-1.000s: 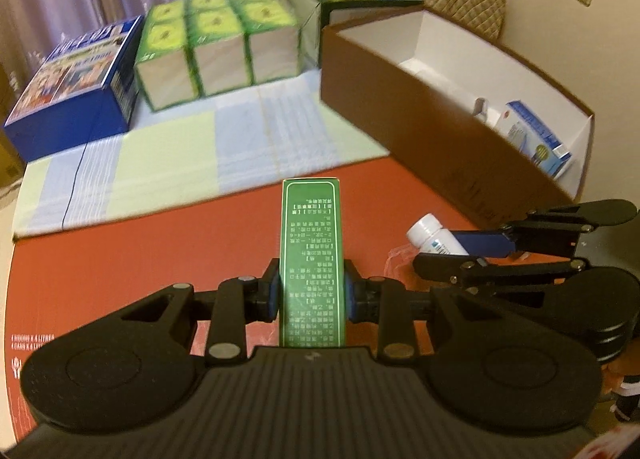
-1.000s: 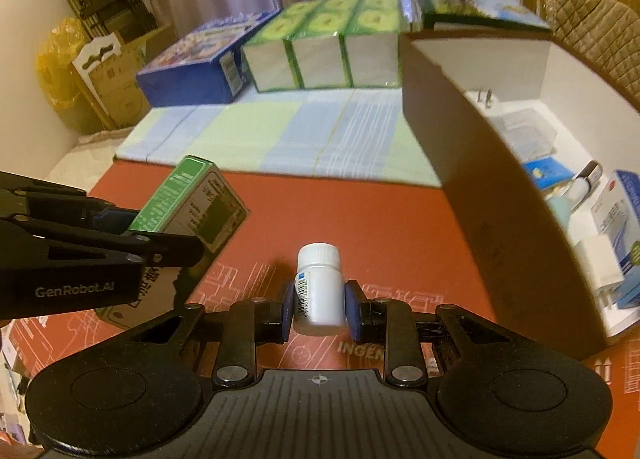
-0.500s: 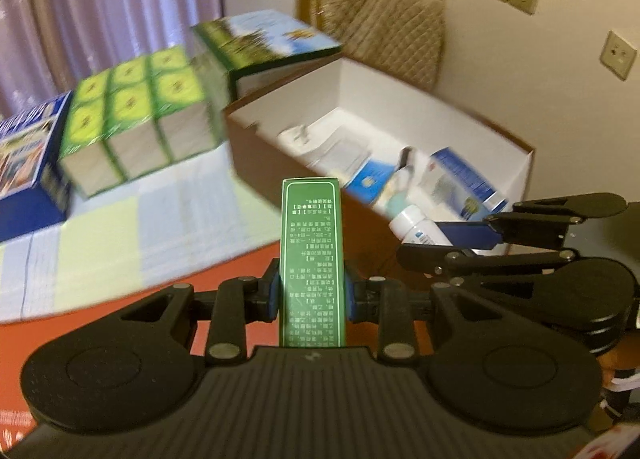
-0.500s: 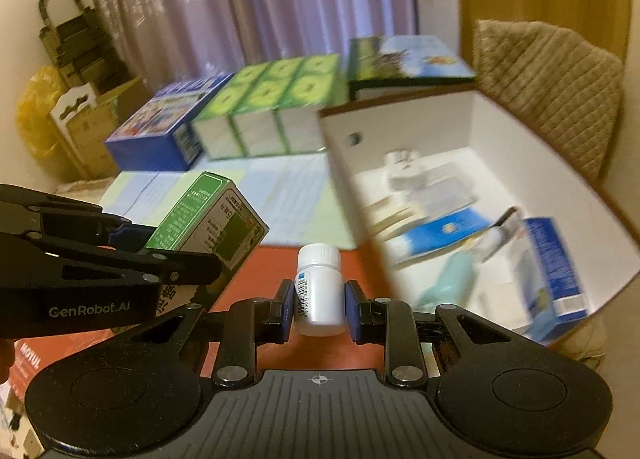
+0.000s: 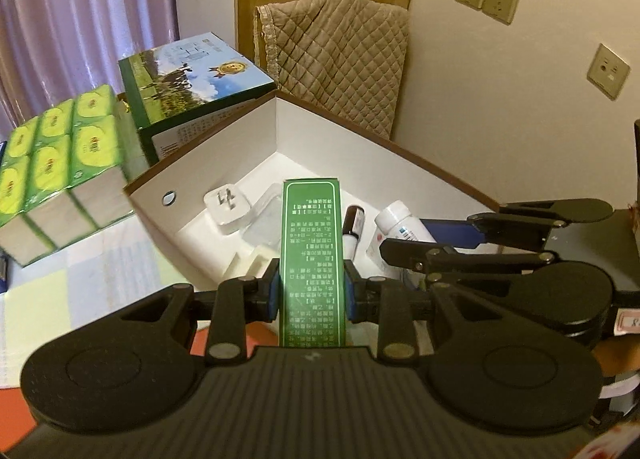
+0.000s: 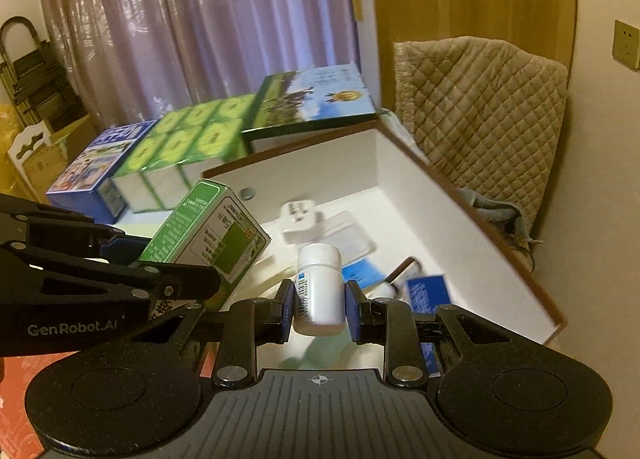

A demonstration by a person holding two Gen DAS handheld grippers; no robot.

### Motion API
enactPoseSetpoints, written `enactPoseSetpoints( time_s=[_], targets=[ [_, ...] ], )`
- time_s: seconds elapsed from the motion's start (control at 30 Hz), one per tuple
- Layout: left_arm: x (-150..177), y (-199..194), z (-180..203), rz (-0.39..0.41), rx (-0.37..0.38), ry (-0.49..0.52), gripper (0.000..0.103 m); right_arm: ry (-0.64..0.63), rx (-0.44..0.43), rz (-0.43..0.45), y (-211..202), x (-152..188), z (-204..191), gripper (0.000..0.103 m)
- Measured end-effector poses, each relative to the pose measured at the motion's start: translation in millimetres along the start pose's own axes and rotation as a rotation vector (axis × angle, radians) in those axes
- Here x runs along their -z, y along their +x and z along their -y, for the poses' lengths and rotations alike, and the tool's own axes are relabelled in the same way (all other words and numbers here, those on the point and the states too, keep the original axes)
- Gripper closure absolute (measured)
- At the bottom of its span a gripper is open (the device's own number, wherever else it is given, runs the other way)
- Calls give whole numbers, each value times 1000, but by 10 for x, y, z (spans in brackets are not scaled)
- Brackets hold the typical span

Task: Organize rigid objects
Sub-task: 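Carry the green box and pill bottle over the brown box, then open both grippers to drop the green box and pill bottle inside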

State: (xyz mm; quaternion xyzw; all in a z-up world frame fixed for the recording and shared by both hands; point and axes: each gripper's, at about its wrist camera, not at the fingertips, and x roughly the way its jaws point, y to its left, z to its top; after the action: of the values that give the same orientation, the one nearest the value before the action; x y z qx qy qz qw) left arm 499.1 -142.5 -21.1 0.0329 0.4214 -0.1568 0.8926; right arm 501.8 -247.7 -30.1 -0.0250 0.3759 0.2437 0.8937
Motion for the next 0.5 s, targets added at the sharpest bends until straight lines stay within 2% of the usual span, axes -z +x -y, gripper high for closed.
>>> enactPoseSetpoints(
  time_s=[0.5],
  targets=[
    [-484, 901, -147, -81, -61, -40, 77, -18, 20, -82, 815, -380, 495, 79]
  ],
)
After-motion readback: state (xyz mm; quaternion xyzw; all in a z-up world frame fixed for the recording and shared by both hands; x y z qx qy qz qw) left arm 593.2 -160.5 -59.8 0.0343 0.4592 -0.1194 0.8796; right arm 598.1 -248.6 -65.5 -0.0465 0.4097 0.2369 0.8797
